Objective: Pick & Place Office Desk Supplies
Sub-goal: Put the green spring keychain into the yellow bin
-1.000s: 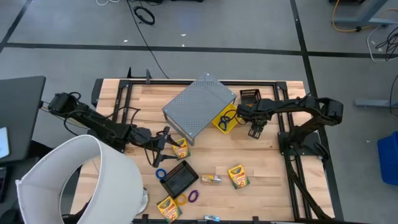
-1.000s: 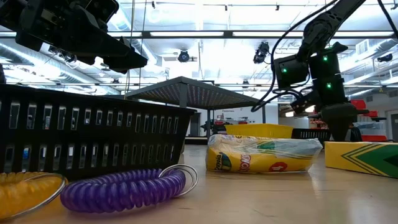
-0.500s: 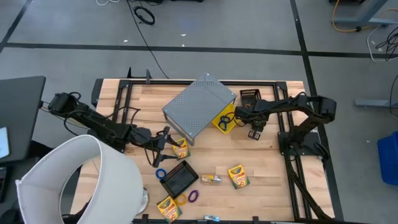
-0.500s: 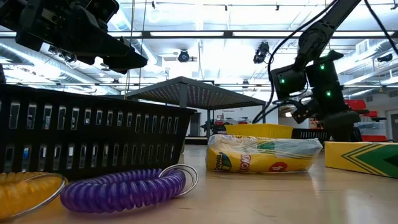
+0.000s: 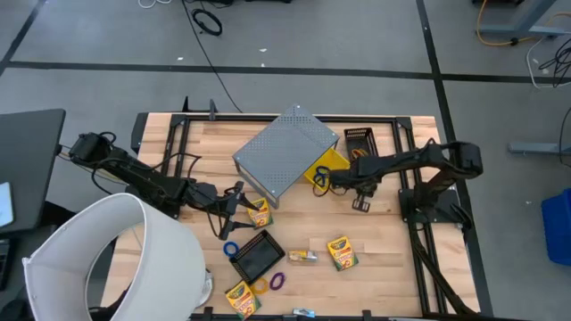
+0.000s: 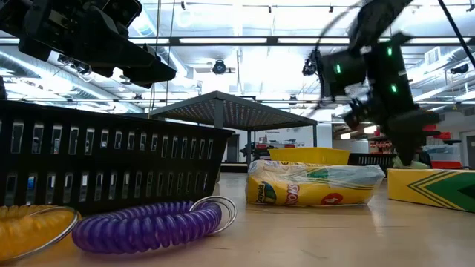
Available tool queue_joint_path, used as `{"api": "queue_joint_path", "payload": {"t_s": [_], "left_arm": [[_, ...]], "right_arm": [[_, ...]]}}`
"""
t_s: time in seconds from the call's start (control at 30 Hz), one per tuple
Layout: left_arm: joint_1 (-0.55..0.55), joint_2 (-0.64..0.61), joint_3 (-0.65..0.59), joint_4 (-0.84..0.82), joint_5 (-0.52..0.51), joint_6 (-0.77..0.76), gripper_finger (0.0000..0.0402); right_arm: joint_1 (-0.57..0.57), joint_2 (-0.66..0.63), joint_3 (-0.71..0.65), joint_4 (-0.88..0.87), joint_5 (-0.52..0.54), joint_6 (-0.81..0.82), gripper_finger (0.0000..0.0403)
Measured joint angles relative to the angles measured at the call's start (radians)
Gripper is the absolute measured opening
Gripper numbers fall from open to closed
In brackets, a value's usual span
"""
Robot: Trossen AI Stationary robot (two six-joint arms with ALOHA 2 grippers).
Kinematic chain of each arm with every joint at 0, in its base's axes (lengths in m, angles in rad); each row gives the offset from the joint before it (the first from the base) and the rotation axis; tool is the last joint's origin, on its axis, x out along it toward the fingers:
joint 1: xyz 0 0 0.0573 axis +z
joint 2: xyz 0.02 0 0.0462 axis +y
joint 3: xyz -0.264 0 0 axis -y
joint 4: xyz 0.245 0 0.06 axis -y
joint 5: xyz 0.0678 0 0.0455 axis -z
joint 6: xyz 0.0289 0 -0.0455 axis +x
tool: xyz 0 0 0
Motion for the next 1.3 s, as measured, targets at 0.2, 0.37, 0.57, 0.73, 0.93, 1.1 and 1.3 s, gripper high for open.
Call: {"api": "queue_joint_path", "payload": {"t_s": [0.2,0.37,0.57,0.73,0.93,1.1,1.3], "left_arm": [[0.000,0.000,0.000,0.000,0.005,0.000,0.0250],[0.000,0.000,0.000,0.000,0.005,0.000,0.0250],[0.000,0.000,0.000,0.000,0.005,0.000,0.0250],[0.000,0.000,0.000,0.000,0.005,0.000,0.0250],[0.000,0.000,0.000,0.000,0.005,0.000,0.0250],[0.000,0.000,0.000,0.000,0.005,0.000,0.0250],[0.000,0.000,0.000,0.000,0.005,0.000,0.0250]], "right_arm": [[0.139,-0.001,0.193,-0.056,0.074,0.039,0.0001],[0.172,-0.001,0.336,0.013,0.136,-0.019,0.0001],[0.101,-0.001,0.328,0.191,0.074,-0.156,0.0000],[0.027,0.000,0.273,0.275,0.058,-0.225,0.0000],[-0.042,0.000,0.192,0.377,-0.003,-0.263,0.0001],[-0.053,0.000,0.164,0.405,-0.003,-0.295,0.0037],[-0.040,0.000,0.164,0.432,0.001,-0.309,0.0126]]}}
